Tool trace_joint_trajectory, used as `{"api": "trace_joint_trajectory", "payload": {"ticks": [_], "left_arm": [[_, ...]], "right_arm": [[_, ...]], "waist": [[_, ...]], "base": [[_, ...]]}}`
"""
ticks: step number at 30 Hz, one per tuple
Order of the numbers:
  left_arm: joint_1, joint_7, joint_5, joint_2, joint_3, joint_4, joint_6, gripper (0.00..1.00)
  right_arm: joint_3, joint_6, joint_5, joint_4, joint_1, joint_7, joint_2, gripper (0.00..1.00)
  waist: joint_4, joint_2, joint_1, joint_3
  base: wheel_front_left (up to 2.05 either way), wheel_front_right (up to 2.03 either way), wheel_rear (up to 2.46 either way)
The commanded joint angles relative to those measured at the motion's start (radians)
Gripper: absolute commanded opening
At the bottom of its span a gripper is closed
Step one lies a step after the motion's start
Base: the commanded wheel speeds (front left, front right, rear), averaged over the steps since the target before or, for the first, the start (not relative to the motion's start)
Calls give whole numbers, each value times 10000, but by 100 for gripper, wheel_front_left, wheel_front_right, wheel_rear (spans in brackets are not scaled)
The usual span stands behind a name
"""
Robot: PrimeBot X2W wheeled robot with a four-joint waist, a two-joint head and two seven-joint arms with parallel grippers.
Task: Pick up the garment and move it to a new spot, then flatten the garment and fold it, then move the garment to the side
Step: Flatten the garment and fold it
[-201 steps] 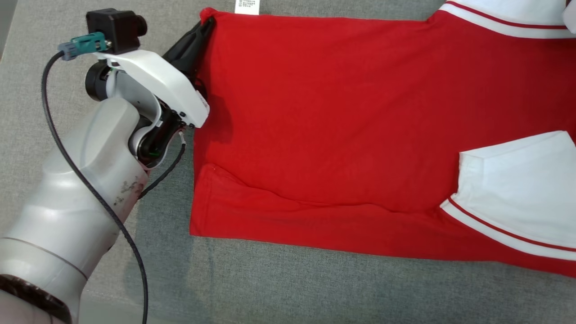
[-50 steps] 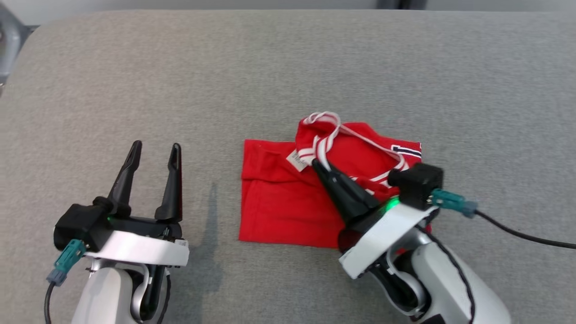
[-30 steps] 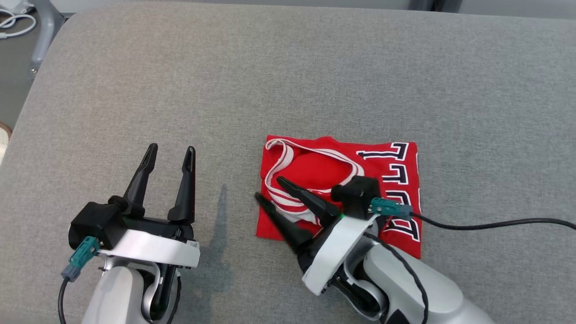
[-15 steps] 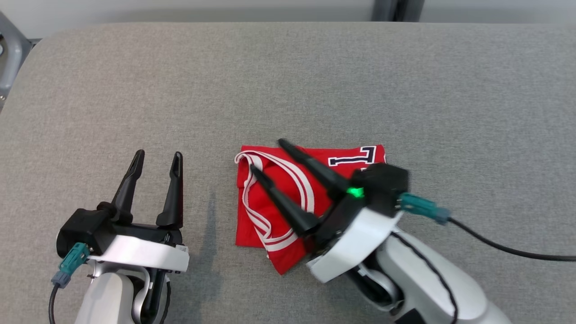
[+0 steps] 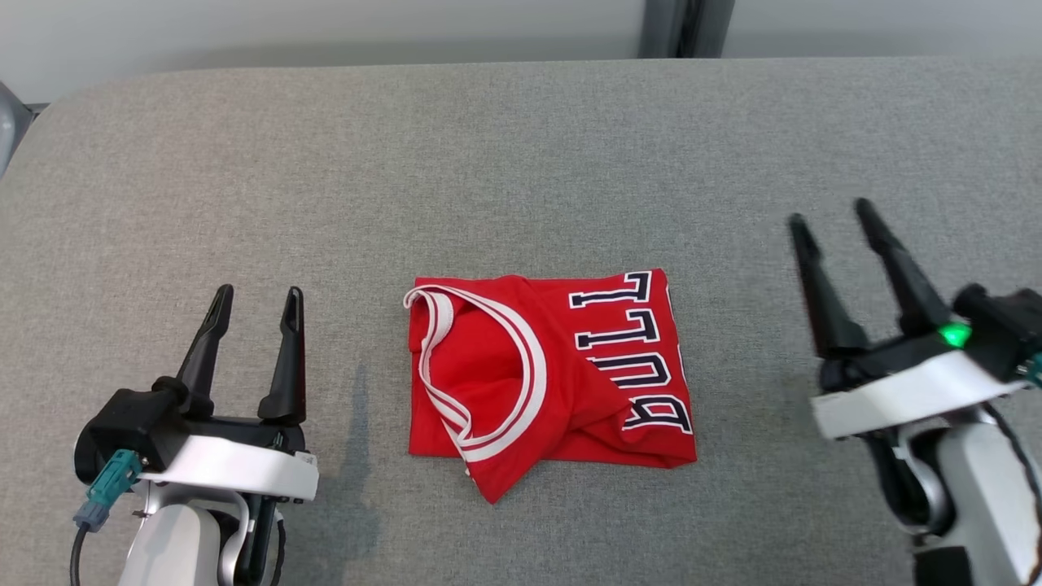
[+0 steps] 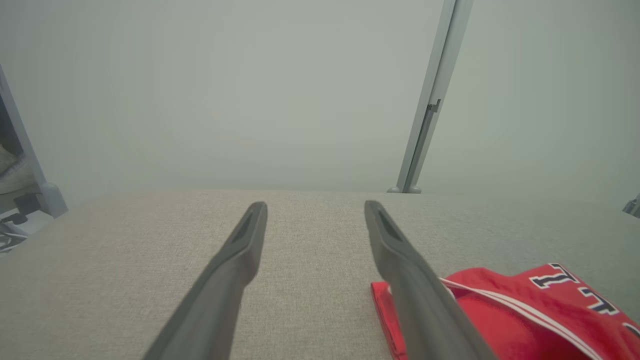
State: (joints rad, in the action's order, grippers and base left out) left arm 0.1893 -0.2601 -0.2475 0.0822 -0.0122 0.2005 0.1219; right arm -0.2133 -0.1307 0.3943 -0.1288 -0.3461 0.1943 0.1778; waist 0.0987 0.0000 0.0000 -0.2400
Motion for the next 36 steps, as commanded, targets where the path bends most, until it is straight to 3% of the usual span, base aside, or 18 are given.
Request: {"api": "trace_joint_trajectory", "payload": {"ticks": [1, 9, 21, 22, 23, 24, 36], "left_arm": [[-111, -34, 50, 104, 79, -16, -58, 100], [-334, -2, 62, 207, 111, -39, -161, 100], [-225, 45, 8, 308, -26, -36, -209, 100], [-213, 43, -1, 305, -42, -29, -214, 100], [-203, 45, -10, 306, -59, -20, -214, 100], [-200, 42, -20, 302, -77, -16, -215, 100], [109, -2, -184, 186, -337, 56, -160, 100]], "right_arm": [[532, 1, -195, -14, 366, 81, 184, 100], [1685, 1, -441, 4, 1258, 105, 411, 100], [1754, 1, -569, 151, 1553, -103, 375, 100], [1613, 1, -549, 161, 1550, -150, 371, 49], [1447, 1, -548, 160, 1556, -205, 388, 12], [1269, 1, -566, 145, 1561, -254, 415, 0], [-2289, 2, 35, -673, 530, -223, 118, 0]], "waist": [[-40, 0, 0, 31], [-100, 0, 0, 130], [-30, 0, 0, 166], [-14, 0, 0, 165], [5, 0, 0, 163], [27, 0, 0, 155], [445, 0, 0, -268]], "base": [[0, 0, 0], [0, 0, 0], [0, 0, 0], [0, 0, 0], [0, 0, 0], [0, 0, 0], [0, 0, 0]]}}
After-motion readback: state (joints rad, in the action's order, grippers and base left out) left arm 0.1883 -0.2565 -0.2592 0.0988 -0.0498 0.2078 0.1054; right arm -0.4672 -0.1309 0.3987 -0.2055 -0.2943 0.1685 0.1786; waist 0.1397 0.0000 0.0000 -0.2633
